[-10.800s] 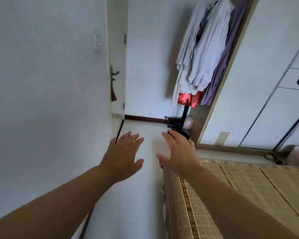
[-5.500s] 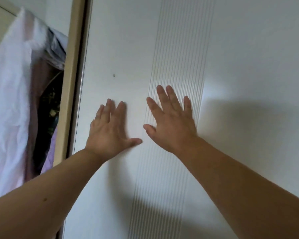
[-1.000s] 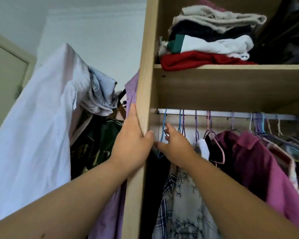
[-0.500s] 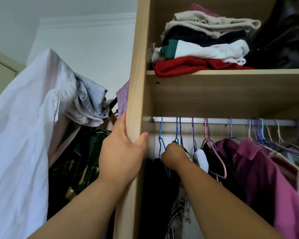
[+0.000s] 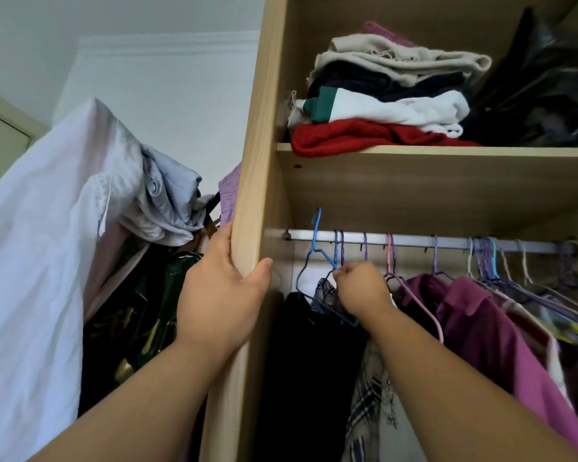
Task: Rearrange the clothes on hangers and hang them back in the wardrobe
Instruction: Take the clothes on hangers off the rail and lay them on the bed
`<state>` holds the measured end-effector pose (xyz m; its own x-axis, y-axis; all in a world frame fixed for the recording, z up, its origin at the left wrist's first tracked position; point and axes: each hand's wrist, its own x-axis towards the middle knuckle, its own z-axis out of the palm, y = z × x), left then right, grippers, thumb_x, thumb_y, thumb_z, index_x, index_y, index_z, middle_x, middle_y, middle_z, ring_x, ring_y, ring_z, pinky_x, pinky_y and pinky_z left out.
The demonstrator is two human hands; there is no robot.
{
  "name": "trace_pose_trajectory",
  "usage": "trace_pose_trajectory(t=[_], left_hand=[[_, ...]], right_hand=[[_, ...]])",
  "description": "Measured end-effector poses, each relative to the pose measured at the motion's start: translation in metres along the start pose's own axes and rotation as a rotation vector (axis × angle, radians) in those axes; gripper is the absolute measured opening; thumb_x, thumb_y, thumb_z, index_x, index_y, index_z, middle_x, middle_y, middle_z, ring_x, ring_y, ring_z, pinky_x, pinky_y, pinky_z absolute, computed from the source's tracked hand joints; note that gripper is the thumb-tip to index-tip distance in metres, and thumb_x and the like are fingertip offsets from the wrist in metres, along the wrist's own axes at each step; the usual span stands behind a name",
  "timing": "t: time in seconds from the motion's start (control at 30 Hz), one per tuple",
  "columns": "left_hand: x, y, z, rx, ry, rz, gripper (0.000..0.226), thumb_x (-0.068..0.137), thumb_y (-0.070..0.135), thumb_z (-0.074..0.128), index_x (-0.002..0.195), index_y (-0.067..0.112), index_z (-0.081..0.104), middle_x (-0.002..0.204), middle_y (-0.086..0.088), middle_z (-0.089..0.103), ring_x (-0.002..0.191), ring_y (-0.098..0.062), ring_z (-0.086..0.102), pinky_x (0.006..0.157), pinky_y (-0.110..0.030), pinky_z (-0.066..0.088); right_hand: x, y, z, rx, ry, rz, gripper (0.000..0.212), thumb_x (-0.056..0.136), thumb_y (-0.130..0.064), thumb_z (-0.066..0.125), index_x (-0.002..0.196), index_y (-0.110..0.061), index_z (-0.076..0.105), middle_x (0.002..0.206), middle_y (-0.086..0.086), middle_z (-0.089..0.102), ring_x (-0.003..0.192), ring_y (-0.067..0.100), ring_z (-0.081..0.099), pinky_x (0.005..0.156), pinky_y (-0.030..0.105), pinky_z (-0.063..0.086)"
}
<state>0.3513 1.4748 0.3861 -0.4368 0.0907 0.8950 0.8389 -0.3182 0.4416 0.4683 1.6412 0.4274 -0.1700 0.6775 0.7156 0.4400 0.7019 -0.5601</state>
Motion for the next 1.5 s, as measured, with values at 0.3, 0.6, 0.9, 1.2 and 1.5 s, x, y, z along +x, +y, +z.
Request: trace_pose_trajectory(t=[0.3, 0.6, 0.9, 1.2, 1.5], left_hand=[[-0.011, 0.007, -0.002, 0.223, -0.011, 0.027, 0.074, 0.085, 0.031, 0.063, 0.148, 0.019, 0.025, 0.144, -0.008, 0.044, 0.127, -0.03, 0.046, 0.099, -0.042, 0.039], [-0.063, 0.074, 0.049, 0.346, -0.297, 0.39, 0.076, 0.081, 0.036, 0.057, 0.148, 0.02, 0.025, 0.158, 0.0, 0.016, 0.147, -0.021, 0.007, 0.115, -0.047, 0.016], [-0.137, 0.136, 0.128, 0.079, -0.529, 0.334, 0.056, 0.092, 0.035, 0.038, 0.146, 0.026, 0.031, 0.153, 0.003, 0.032, 0.144, -0.017, 0.019, 0.114, -0.053, 0.018], [-0.236, 0.138, 0.18, -0.338, -0.831, 0.172, 0.055, 0.079, 0.06, 0.03, 0.088, 0.022, 0.069, 0.08, 0.0, 0.07, 0.081, -0.024, 0.064, 0.073, -0.036, 0.048], [-0.328, 0.134, 0.197, -0.83, -1.164, 0.196, 0.015, 0.092, 0.025, 0.056, 0.081, 0.027, 0.066, 0.07, -0.002, 0.063, 0.066, -0.01, 0.056, 0.059, -0.015, 0.036]], right_hand=[[-0.066, 0.031, -0.109, 0.084, 0.061, -0.17, 0.009, 0.087, -0.022, 0.064, 0.082, -0.02, 0.071, 0.06, -0.002, 0.064, 0.05, 0.009, 0.049, 0.052, 0.024, 0.038], [-0.148, 0.095, -0.235, 0.363, 0.054, -0.107, 0.01, 0.084, -0.01, 0.065, 0.088, -0.015, 0.073, 0.043, -0.007, 0.047, 0.039, 0.002, 0.034, 0.039, 0.011, 0.025], [-0.258, 0.149, -0.341, 0.176, 0.136, 0.023, 0.023, 0.082, -0.004, 0.065, 0.08, -0.023, 0.078, 0.049, 0.002, 0.04, 0.049, 0.015, 0.03, 0.041, 0.018, 0.028], [-0.375, 0.159, -0.4, -0.188, 0.313, 0.324, 0.024, 0.08, -0.01, 0.07, 0.078, -0.033, 0.076, 0.045, -0.006, 0.046, 0.043, 0.003, 0.036, 0.043, 0.011, 0.029], [-0.492, 0.134, -0.342, -0.828, 0.59, 0.65, 0.011, 0.085, -0.021, 0.066, 0.09, -0.027, 0.075, 0.063, -0.005, 0.066, 0.062, 0.011, 0.058, 0.059, 0.022, 0.042]])
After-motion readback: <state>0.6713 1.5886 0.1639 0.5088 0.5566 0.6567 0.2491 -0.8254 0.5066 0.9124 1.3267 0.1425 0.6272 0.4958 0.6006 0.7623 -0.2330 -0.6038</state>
